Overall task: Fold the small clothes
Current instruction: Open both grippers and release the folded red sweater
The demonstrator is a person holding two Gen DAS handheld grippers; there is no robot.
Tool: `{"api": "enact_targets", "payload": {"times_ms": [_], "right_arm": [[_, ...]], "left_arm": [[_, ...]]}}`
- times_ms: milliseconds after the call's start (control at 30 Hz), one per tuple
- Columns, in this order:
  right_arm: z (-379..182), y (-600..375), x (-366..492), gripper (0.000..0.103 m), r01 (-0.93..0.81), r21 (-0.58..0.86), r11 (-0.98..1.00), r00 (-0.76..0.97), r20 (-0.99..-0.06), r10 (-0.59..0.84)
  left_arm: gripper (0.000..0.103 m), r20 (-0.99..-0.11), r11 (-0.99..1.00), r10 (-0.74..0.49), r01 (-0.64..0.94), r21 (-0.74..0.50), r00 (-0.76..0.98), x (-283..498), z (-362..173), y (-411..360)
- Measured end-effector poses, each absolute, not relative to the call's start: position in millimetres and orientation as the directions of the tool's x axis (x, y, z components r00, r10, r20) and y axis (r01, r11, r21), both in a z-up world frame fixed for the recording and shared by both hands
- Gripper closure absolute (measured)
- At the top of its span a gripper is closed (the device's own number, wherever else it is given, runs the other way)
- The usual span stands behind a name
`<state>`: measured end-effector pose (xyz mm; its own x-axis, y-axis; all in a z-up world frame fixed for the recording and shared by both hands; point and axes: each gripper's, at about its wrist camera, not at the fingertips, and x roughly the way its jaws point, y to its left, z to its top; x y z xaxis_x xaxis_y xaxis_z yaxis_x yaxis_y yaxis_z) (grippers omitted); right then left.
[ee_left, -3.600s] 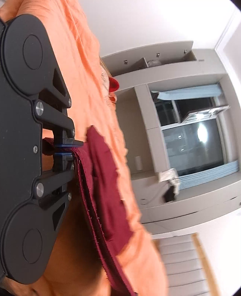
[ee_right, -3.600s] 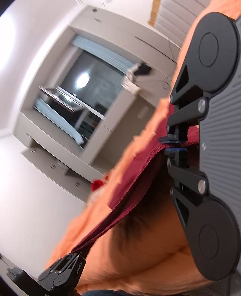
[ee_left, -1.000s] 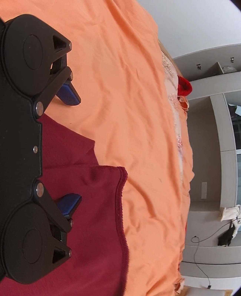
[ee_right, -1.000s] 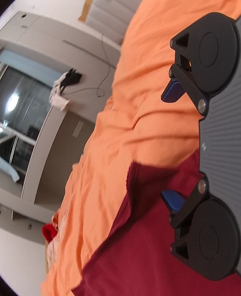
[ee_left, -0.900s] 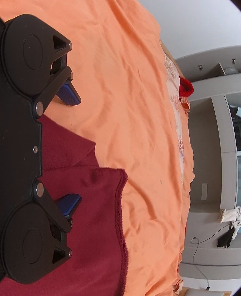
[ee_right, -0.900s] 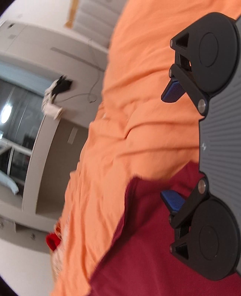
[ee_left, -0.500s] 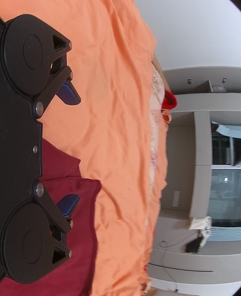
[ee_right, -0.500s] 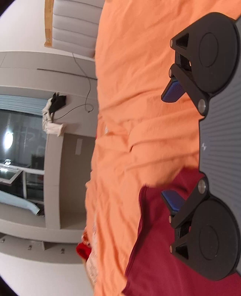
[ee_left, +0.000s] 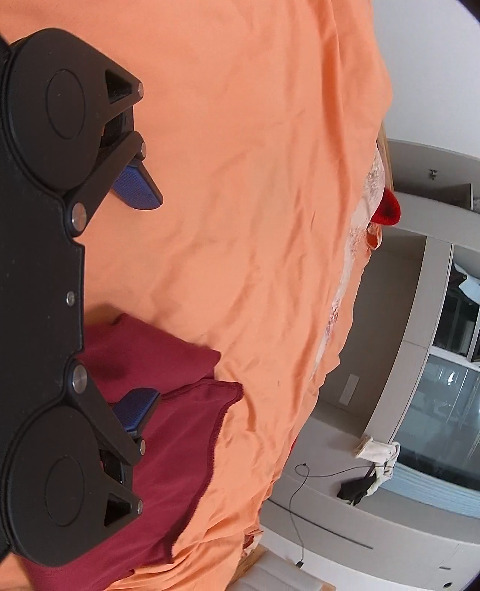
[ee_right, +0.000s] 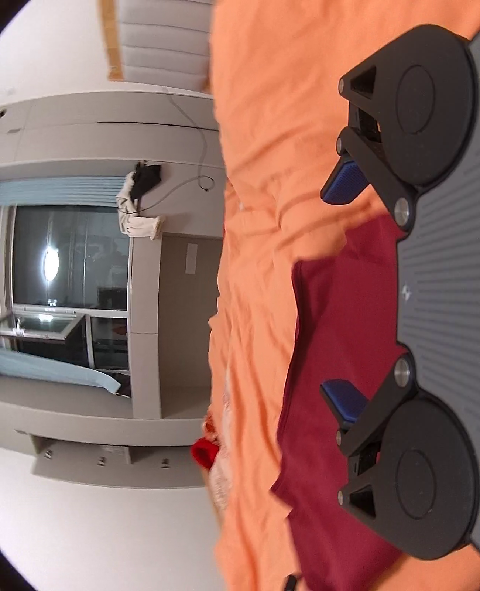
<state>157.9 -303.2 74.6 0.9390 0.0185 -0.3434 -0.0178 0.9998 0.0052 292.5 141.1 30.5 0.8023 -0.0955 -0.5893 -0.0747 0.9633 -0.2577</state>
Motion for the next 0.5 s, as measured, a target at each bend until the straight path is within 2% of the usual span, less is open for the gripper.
{"api": "enact_targets", "payload": {"times_ms": [133,333,500], "right_arm": [[65.9,-277.3,158.6,0.0,-0.063,0.022,0.998,0.927,-0.369,0.067],[47.7,-230.4,161.1,0.0,-0.151,-0.095,0.984,0.922,-0.373,0.106],[19.5,-197.6,166.9,0.0,-0.191,-0.206,0.96,0.908,-0.408,0.093]], "left_arm": [[0.001,-0.594,0.973,-0.126,-0.017,-0.228,0.794,292.2,24.8,129.0],[0.001,-0.614,0.988,-0.121,0.037,-0.149,0.78,294.1,18.8,105.5],[0.001,-0.623,0.991,-0.112,0.04,-0.129,0.774,297.2,16.3,99.4]]}}
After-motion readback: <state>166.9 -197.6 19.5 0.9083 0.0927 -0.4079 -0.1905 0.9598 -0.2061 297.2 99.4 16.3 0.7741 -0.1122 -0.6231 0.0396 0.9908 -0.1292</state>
